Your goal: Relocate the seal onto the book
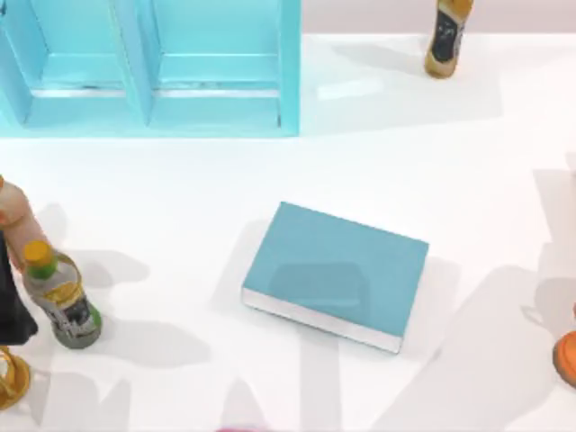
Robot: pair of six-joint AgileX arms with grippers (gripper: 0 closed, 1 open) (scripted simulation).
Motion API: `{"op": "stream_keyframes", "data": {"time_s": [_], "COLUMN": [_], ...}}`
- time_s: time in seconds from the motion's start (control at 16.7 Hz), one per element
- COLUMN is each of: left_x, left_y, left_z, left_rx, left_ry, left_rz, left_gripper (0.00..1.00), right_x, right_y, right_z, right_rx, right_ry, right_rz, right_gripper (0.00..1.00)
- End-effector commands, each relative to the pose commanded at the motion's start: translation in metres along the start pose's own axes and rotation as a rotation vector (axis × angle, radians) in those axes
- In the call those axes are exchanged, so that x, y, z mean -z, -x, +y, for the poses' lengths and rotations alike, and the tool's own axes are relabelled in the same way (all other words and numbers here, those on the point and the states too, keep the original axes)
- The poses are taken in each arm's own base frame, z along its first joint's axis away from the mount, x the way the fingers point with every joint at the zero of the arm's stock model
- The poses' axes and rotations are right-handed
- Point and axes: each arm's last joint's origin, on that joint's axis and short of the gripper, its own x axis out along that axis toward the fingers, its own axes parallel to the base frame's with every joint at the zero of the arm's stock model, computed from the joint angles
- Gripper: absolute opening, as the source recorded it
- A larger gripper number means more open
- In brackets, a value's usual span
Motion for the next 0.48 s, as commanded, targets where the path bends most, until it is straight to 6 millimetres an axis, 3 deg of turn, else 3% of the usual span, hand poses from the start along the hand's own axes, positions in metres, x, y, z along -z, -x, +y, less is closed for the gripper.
{"op": "stream_keyframes", "data": {"time_s": [0.12, 0.48], "left_x": [0.0, 0.0], "left_y": [0.0, 0.0], "left_z": [0.0, 0.0], "left_rx": [0.0, 0.0], "left_ry": [0.0, 0.0], "left_rz": [0.0, 0.0], "left_gripper": [1.0, 1.0], "right_x": [0.0, 0.0], "right_y": [0.0, 0.0], "right_z": [0.0, 0.0], "right_rx": [0.0, 0.0], "right_ry": [0.0, 0.0], "right_rz": [0.0, 0.0], "right_gripper": [0.02, 0.0]}}
